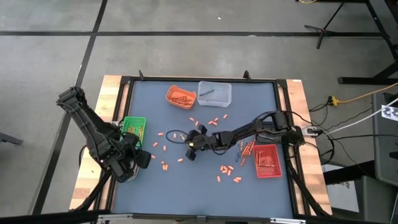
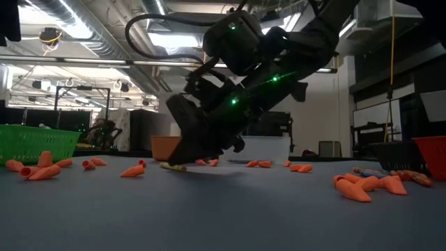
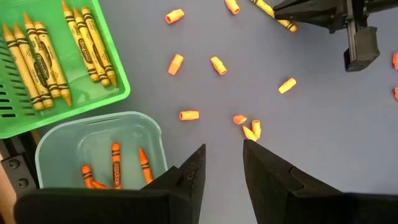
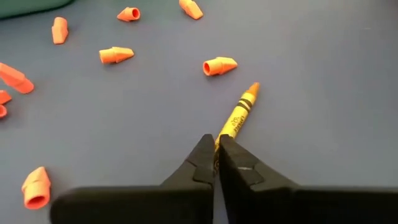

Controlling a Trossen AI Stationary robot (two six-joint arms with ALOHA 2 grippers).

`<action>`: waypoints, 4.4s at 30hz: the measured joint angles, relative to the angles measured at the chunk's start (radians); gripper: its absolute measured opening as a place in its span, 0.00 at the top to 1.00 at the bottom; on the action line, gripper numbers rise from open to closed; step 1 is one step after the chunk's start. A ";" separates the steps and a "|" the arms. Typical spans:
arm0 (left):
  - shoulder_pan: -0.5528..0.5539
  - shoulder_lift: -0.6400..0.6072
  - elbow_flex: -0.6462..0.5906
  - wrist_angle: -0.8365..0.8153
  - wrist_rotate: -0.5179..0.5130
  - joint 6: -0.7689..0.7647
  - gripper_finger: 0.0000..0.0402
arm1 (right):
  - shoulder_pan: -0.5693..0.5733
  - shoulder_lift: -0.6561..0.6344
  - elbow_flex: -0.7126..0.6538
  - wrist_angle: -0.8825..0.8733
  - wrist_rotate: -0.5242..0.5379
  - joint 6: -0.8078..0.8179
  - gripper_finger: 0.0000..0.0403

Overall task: Sort crayons
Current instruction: Put the yellow crayon into the green bin

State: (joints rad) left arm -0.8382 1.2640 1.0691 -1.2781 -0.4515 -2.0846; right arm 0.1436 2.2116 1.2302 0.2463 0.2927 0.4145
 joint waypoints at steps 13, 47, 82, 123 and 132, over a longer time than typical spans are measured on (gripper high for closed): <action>0.000 0.000 0.000 0.000 -0.001 0.000 0.77 | 0.005 0.001 0.030 -0.018 -0.086 -0.057 0.99; 0.000 0.000 0.000 0.024 -0.001 0.035 0.77 | 0.005 0.010 0.059 -0.025 0.091 -0.025 0.71; 0.029 0.336 0.000 0.405 -0.272 0.601 0.77 | -0.030 -0.016 0.063 -0.093 -0.115 -0.120 0.97; 0.257 0.474 0.000 0.665 -0.050 1.154 0.77 | -0.026 -0.050 0.064 0.075 -0.720 -0.158 0.95; 0.257 0.474 0.000 0.667 -0.048 1.154 0.77 | -0.027 -0.051 0.065 0.115 -0.765 -0.158 0.96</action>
State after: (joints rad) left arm -0.5808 1.7378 1.0695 -0.6113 -0.4999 -0.9306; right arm 0.1165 2.1605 1.2949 0.3611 -0.4725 0.2562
